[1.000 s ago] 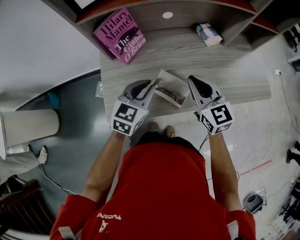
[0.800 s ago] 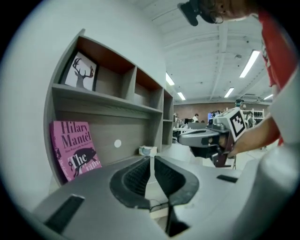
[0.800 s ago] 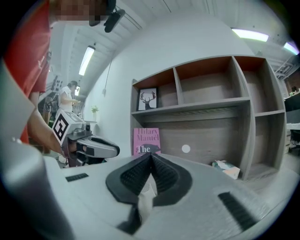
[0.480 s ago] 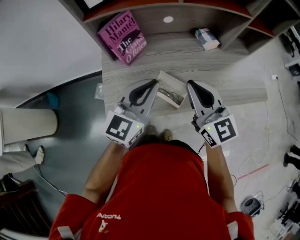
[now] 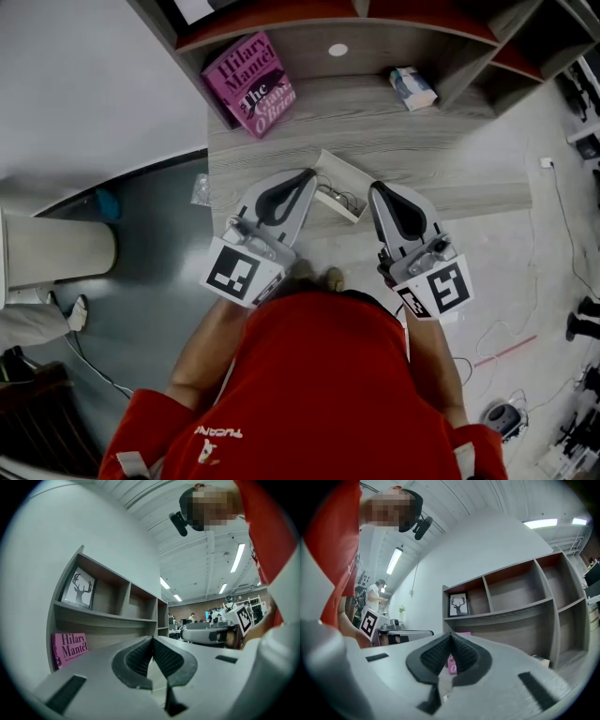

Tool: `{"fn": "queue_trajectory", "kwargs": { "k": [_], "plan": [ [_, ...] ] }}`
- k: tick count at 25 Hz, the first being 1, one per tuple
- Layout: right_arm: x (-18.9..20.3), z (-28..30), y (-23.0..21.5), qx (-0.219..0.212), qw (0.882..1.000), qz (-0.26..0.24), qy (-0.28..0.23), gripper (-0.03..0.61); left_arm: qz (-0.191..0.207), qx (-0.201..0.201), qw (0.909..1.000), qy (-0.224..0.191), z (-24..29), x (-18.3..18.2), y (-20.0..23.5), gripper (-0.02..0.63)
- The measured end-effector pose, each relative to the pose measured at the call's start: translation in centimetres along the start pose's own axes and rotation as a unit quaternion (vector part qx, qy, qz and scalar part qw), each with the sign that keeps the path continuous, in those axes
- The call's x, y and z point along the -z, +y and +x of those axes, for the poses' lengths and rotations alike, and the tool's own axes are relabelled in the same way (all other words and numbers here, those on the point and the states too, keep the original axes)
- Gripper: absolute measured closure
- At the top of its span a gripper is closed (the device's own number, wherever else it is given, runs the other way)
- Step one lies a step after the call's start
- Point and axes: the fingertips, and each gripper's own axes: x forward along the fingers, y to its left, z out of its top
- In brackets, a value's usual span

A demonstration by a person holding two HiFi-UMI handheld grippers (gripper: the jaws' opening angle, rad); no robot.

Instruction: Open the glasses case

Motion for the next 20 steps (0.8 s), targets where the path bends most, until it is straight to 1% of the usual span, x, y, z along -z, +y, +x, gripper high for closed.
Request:
{"fn": "queue_trajectory", "kwargs": {
  "k": [6,13,20],
  "plan": [
    [-0.06,0.05,-0.16,0.005,1.0,-0.007,0.0,0.574,0.003,-0.002,1.0,-0.009,0.01,-0.75,0.08,0.604],
    [0.01,0.22,0.04,0.001,1.0,-0.019,0.004,0.574,0.007,-0.003,0.9999,-0.012,0.09,-1.12,0.16,0.604],
    [0.1,-0.29,-0.52,0.009,1.0,-0.019,0.004,0.575,0.005,0.001,0.9999,-0.013,0.49,-1.03,-0.02,0.604]
  ]
}}
